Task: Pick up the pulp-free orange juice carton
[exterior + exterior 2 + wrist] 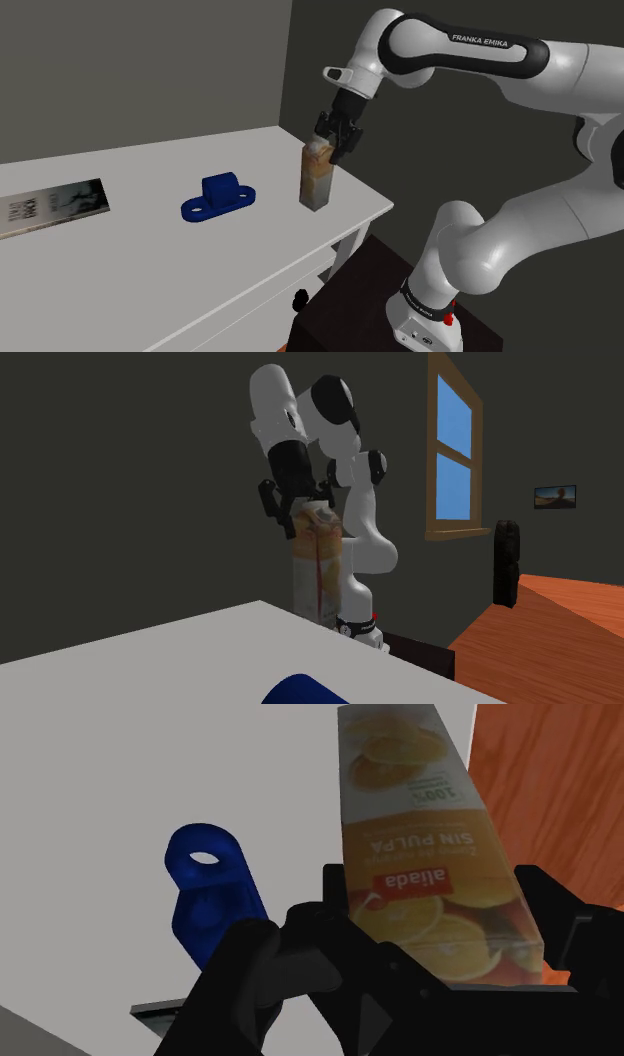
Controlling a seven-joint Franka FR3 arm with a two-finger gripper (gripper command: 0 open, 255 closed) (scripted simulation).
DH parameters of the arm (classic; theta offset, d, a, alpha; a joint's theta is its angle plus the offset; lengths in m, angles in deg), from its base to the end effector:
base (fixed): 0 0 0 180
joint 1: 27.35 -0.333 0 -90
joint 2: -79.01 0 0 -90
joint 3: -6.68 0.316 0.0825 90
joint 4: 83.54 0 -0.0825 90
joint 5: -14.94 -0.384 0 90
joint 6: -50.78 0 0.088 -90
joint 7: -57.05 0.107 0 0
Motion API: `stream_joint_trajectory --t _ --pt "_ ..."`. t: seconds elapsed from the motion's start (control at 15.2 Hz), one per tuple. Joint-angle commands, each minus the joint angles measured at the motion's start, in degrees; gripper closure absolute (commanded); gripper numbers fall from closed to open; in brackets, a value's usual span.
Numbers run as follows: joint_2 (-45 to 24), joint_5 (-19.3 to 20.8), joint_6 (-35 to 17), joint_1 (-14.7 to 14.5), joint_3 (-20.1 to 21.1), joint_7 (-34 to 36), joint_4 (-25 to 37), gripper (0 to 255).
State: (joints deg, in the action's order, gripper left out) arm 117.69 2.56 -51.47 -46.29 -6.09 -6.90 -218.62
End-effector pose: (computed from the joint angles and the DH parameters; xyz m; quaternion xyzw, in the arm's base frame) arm 0.3572 0.0412 0.5708 -0.8038 -0.5669 -0.1192 0.1350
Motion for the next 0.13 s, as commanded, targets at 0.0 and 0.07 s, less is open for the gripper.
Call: stream_joint_trajectory --t 0.0,0.07 --pt "0.1 0.1 0.9 0.0 0.0 0.2 0.9 255" --pt "0.1 0.1 0.9 0.0 0.0 0.2 0.9 255"
